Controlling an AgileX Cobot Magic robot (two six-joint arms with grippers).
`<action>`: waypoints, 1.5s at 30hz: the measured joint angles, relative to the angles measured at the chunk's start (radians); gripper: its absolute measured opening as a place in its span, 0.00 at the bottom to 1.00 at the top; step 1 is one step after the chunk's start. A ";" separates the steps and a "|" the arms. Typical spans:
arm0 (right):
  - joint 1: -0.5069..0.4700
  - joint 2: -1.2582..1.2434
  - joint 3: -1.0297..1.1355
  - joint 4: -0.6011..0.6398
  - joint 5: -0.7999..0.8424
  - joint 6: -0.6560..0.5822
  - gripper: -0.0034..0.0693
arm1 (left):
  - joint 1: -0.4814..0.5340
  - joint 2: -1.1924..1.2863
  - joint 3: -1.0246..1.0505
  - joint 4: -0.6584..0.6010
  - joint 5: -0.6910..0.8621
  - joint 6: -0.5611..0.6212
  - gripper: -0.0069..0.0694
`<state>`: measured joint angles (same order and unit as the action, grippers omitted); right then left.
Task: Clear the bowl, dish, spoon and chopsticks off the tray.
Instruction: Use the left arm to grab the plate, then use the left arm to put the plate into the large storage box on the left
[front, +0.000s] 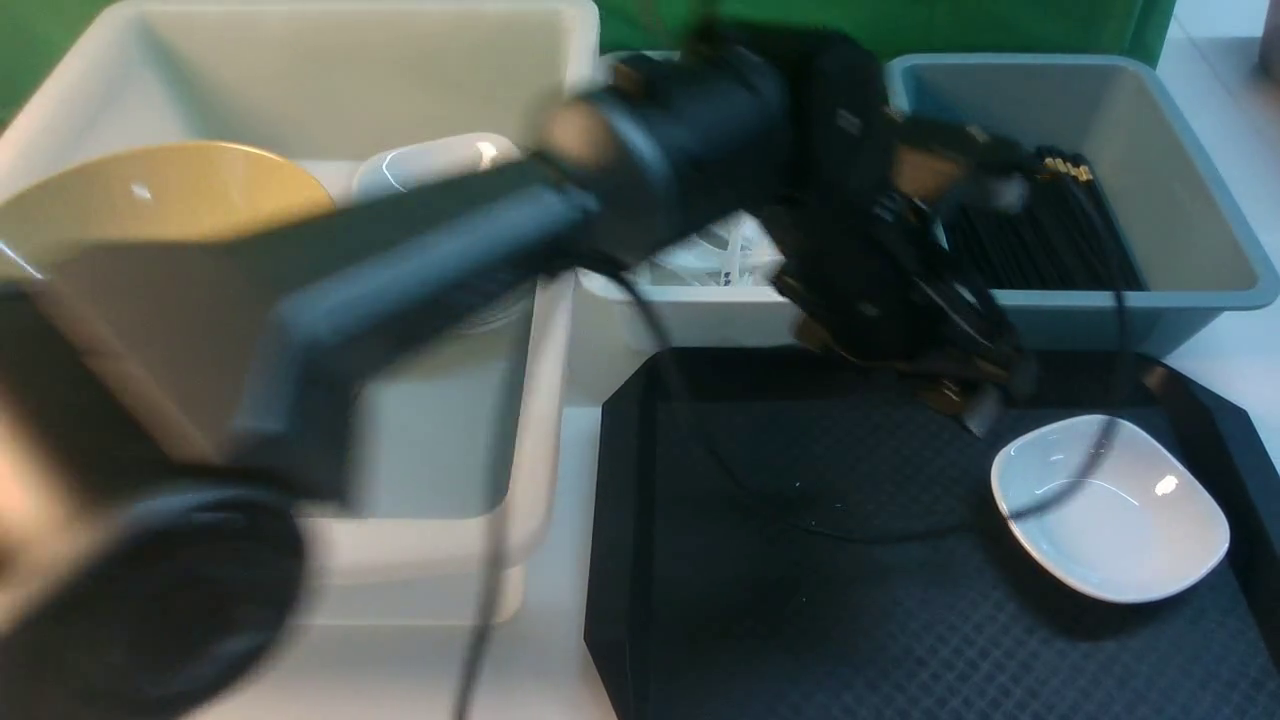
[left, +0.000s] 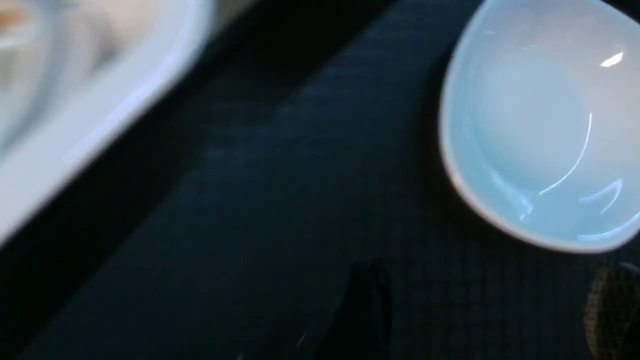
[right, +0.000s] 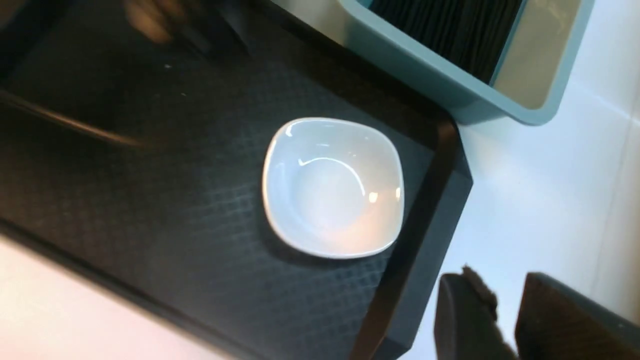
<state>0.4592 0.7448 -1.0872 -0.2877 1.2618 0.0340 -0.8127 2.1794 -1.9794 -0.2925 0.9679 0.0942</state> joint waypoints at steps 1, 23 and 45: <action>0.000 -0.023 0.009 0.004 0.001 0.001 0.31 | -0.009 0.036 -0.035 -0.005 0.008 0.002 0.74; 0.000 -0.102 0.147 0.035 -0.116 0.016 0.31 | -0.030 0.317 -0.394 -0.059 0.107 0.049 0.11; 0.062 0.388 -0.071 0.673 -0.337 -0.500 0.09 | 0.613 -0.279 -0.288 0.113 0.299 0.072 0.09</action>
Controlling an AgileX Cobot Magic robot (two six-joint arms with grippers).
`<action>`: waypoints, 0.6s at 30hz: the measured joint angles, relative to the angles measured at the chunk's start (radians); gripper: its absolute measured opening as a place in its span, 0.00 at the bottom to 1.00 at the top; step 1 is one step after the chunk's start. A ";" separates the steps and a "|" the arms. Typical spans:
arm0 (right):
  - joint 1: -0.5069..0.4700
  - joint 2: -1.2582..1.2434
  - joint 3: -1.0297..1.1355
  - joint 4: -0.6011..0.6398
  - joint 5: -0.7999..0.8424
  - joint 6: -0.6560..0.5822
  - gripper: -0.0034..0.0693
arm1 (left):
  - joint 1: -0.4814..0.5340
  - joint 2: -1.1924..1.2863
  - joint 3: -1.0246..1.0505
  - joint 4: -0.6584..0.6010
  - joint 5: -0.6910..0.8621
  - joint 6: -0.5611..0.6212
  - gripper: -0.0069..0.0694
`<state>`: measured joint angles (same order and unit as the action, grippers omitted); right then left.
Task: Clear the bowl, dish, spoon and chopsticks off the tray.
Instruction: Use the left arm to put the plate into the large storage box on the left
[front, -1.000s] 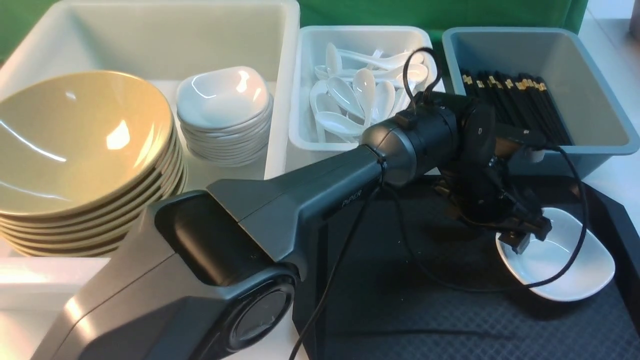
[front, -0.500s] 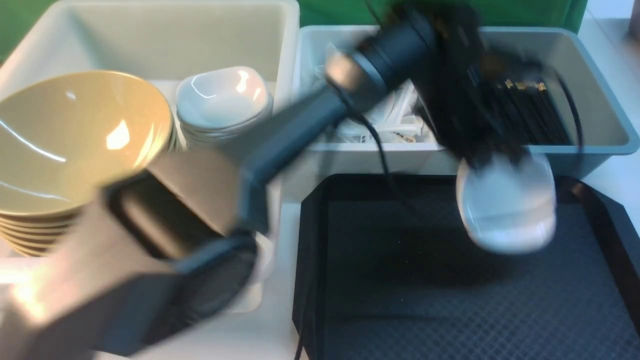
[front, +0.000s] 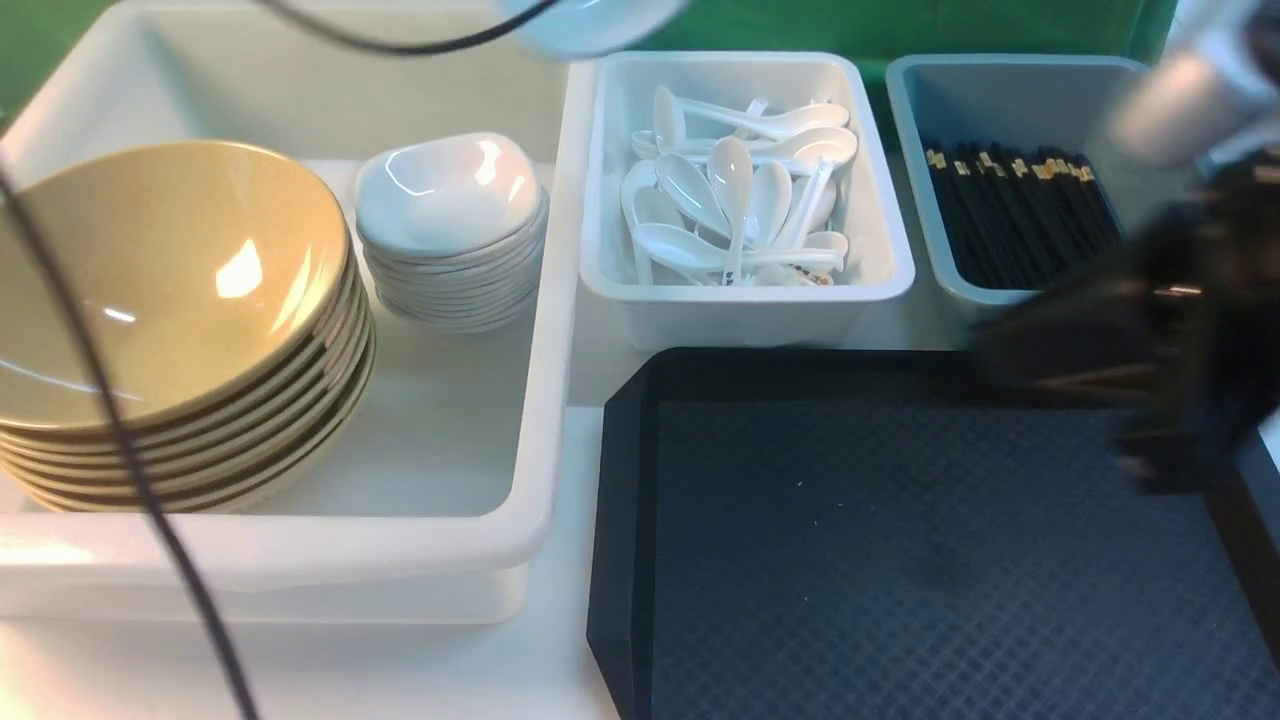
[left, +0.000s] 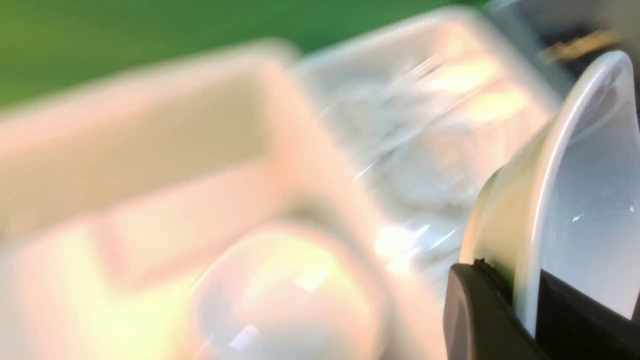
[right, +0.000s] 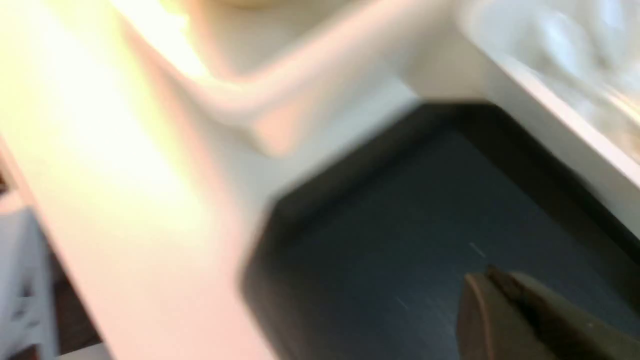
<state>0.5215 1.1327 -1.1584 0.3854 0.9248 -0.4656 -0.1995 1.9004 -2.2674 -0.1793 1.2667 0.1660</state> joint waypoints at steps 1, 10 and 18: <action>0.025 0.031 -0.019 0.010 -0.005 -0.006 0.09 | 0.038 -0.005 0.050 0.002 0.001 0.013 0.09; 0.167 0.251 -0.140 0.012 -0.022 -0.025 0.10 | 0.163 0.066 0.219 -0.032 -0.116 0.070 0.09; 0.177 0.295 -0.143 0.007 0.015 -0.021 0.10 | 0.165 0.194 0.221 -0.060 -0.213 0.137 0.10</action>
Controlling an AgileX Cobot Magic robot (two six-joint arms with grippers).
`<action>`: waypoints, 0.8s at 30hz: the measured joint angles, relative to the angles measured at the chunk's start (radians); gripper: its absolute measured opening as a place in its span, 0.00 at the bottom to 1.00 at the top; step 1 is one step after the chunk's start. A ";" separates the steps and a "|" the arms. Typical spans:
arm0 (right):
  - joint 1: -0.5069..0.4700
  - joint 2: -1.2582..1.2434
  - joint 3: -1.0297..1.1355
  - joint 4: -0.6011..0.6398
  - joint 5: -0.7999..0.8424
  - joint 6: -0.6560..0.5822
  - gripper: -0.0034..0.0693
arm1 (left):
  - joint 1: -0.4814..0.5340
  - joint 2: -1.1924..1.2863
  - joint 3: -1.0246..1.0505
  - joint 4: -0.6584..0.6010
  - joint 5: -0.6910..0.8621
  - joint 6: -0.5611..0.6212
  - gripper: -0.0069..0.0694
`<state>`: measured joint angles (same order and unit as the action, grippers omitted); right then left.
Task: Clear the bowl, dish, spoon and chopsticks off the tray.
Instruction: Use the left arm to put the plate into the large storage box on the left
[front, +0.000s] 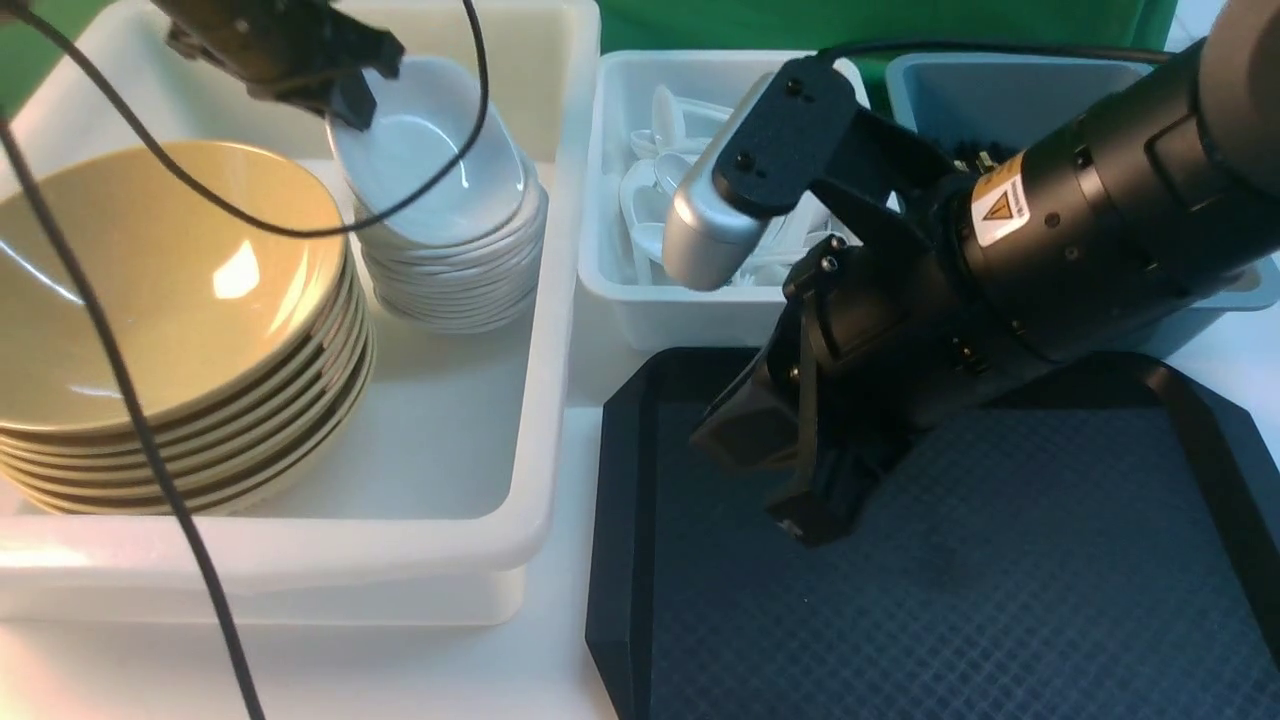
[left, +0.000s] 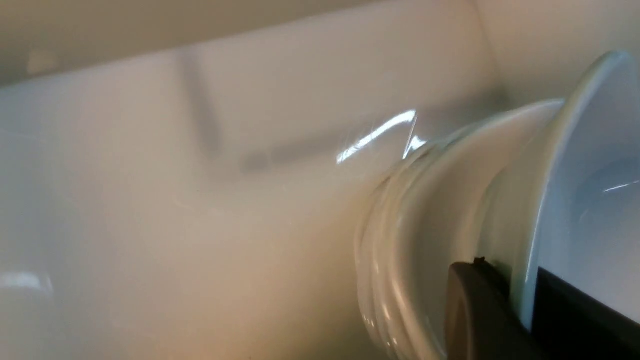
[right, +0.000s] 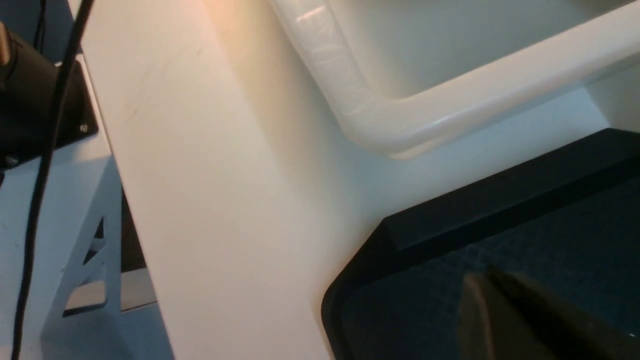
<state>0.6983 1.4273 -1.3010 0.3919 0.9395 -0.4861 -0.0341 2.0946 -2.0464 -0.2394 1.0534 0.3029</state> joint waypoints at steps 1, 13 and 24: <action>0.000 0.000 -0.001 -0.001 0.002 0.000 0.10 | 0.000 0.002 0.000 -0.004 -0.002 0.002 0.10; 0.000 0.000 -0.005 -0.015 0.043 -0.002 0.10 | -0.016 0.017 0.000 0.024 -0.010 0.083 0.50; 0.000 0.000 -0.005 -0.026 0.097 -0.001 0.10 | -0.016 -0.058 -0.041 0.029 0.053 0.047 0.81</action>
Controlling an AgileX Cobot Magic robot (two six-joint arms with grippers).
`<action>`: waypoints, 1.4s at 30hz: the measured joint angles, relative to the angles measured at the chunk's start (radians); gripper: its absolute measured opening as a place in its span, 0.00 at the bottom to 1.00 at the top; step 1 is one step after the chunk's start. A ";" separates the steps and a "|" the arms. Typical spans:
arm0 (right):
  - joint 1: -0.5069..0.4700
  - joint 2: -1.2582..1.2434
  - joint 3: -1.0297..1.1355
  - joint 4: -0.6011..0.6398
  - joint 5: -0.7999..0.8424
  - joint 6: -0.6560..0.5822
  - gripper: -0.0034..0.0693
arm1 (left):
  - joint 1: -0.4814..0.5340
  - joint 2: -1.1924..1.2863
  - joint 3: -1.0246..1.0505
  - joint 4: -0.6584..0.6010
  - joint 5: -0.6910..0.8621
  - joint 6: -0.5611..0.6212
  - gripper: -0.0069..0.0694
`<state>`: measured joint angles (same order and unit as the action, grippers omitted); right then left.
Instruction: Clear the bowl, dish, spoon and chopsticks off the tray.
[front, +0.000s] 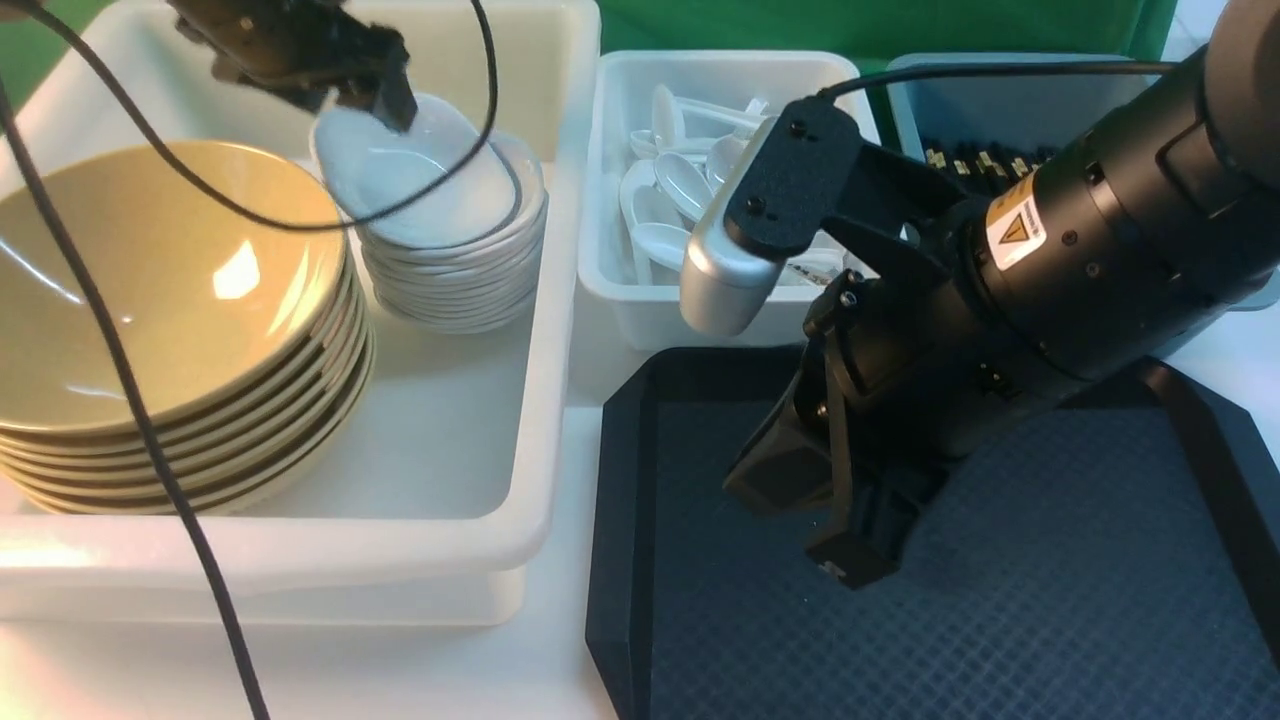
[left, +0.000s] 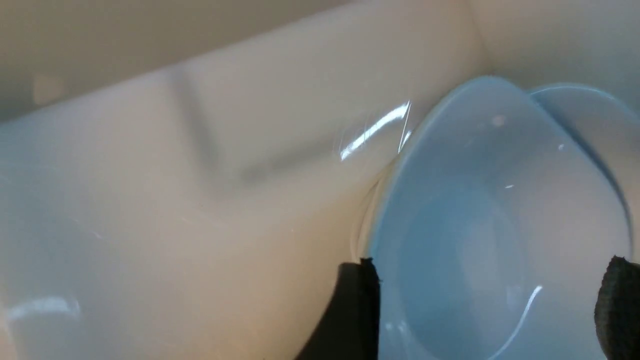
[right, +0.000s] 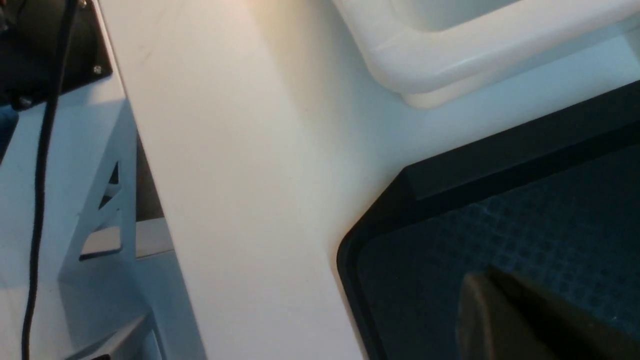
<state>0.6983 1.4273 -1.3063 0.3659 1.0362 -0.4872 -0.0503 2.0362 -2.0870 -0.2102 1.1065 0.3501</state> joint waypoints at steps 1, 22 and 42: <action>0.000 0.000 -0.001 0.000 0.001 0.000 0.10 | 0.000 -0.035 -0.018 0.004 0.015 -0.013 0.80; 0.000 -0.322 0.012 -0.330 -0.014 0.234 0.11 | -0.001 -0.817 0.598 0.068 0.099 -0.079 0.08; 0.000 -0.935 0.602 -0.333 -0.656 0.258 0.12 | -0.001 -1.824 1.544 0.117 -0.243 -0.086 0.08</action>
<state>0.6983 0.4928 -0.7045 0.0328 0.3799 -0.2291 -0.0510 0.2117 -0.5433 -0.0936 0.8633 0.2636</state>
